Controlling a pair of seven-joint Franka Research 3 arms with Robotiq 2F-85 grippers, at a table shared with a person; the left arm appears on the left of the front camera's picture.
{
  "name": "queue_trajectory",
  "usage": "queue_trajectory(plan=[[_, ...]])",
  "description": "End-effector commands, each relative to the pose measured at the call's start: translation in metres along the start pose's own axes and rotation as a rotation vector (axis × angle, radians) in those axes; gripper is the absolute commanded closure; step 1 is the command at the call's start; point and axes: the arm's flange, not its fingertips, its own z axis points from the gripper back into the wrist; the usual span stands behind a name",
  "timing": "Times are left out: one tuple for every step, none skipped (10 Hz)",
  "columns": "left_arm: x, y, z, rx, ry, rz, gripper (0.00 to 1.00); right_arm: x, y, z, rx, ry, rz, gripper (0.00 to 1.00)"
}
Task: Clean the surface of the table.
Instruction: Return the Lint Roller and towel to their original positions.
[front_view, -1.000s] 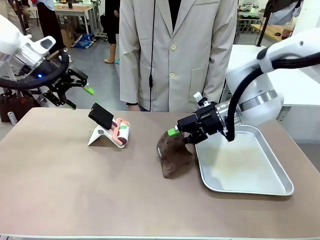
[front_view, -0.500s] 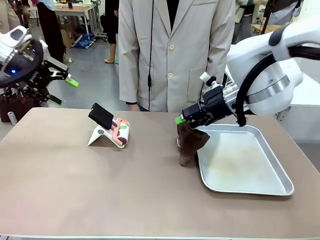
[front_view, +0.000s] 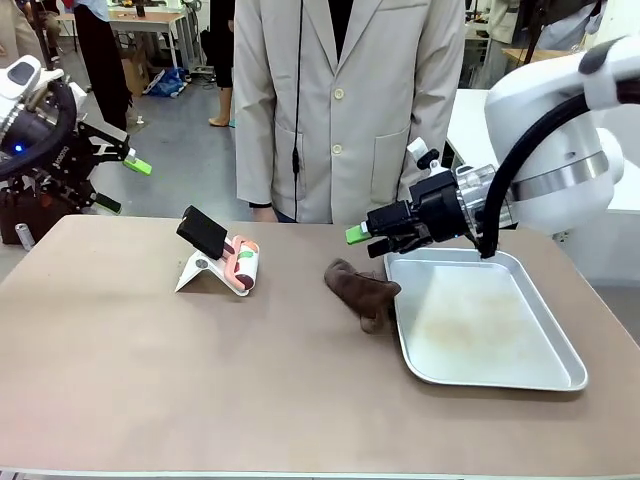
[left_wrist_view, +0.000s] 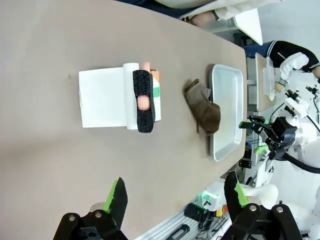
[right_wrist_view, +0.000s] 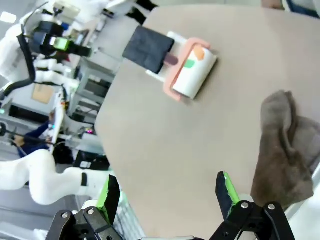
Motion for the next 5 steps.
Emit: queue_trajectory(plan=[[-0.005,0.013,0.007,-0.074,0.056,-0.017,0.0,-0.015,-0.01,0.017,0.072,0.006,-0.066,0.0],[-0.011,0.028,0.016,-0.137,0.138,-0.01,0.0,-0.03,-0.012,0.033,0.142,0.031,-0.141,0.0],[-0.02,0.043,0.028,-0.213,0.213,0.0,0.0,-0.041,-0.012,0.053,0.242,0.049,-0.206,0.0],[-0.034,0.062,0.044,-0.3,0.288,-0.003,0.0,-0.052,-0.013,0.07,0.334,0.052,-0.278,0.0],[-0.051,0.077,0.055,-0.385,0.336,-0.015,0.0,-0.061,-0.015,0.088,0.409,0.034,-0.347,0.0]])
